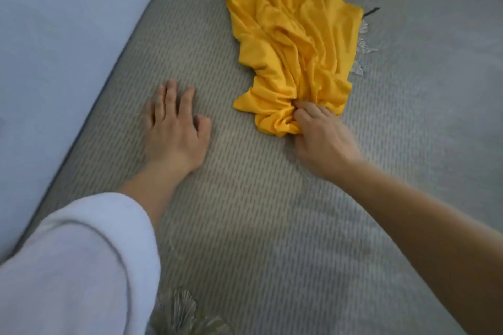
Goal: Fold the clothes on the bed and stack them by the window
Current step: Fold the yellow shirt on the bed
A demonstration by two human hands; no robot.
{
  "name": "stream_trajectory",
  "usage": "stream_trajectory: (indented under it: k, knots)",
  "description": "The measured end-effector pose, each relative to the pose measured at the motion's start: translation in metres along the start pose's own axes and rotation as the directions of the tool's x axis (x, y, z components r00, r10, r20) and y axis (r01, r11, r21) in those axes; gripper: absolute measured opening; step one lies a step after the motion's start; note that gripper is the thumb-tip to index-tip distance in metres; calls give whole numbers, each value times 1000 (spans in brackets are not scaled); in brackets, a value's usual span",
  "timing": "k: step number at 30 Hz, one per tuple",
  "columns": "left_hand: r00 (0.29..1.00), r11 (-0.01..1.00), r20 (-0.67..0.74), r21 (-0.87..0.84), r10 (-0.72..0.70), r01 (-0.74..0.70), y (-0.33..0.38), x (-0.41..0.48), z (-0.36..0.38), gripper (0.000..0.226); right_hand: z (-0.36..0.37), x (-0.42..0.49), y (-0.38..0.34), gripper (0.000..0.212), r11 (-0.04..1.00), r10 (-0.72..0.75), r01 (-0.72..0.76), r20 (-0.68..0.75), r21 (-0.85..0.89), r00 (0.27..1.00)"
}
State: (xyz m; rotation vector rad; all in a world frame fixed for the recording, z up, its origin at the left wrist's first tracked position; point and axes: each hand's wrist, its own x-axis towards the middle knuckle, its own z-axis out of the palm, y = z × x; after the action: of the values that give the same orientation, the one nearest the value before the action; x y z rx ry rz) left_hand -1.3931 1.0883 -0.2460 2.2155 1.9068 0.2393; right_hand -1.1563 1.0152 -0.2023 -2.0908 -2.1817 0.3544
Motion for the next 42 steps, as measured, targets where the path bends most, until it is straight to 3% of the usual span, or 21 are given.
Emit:
stream_trajectory:
  k: [4, 9, 12, 15, 18, 20, 25, 28, 32, 36, 42]
  knots:
    - [987, 998, 149, 1, 56, -57, 5, -40, 6, 62, -1, -62, -8, 39, 990, 102, -106, 47, 91, 994]
    - [917, 978, 364, -178, 166, -107, 37, -149, 2, 70, -9, -143, -25, 32, 942, 166, -221, 224, 251, 960]
    - [847, 956, 495, -289, 194, -49, 60, -202, -21, 86, -17, -198, -44, 29, 929, 187, -287, 370, 235, 910]
    - [782, 924, 568, -381, 255, -25, 81, -261, -49, 105, -28, -258, -59, 27, 908, 220, -376, 549, 188, 807]
    - [676, 953, 684, -287, 274, -95, 94, -308, -68, 91, -53, -307, -63, 19, 766, 232, -554, 665, 325, 710]
    - [645, 946, 708, -313, 288, -80, 104, -332, -81, 77, -82, -331, -61, 14, 619, 267, -641, 645, 455, 716]
    - [779, 845, 467, -516, 418, -143, 152, -364, -136, 27, -177, -376, -39, 15, 258, 261, -672, 620, 694, 740]
    - [801, 780, 418, -619, 428, -93, 193, -371, -184, 18, -238, -399, -15, 15, 159, 248, -644, 601, 748, 760]
    - [885, 692, 312, -722, 347, -17, 248, -368, -250, 21, -312, -429, 26, 16, 181, 301, -549, 486, 816, 821]
    - [947, 509, 217, -858, 237, 69, 308, -364, -317, 25, -379, -455, 72, 22, 259, 406, -429, 305, 866, 862]
    - [997, 539, -19, -840, 71, -54, 356, -363, -376, 28, -457, -489, 128, 22, 321, 569, -234, 10, 918, 823]
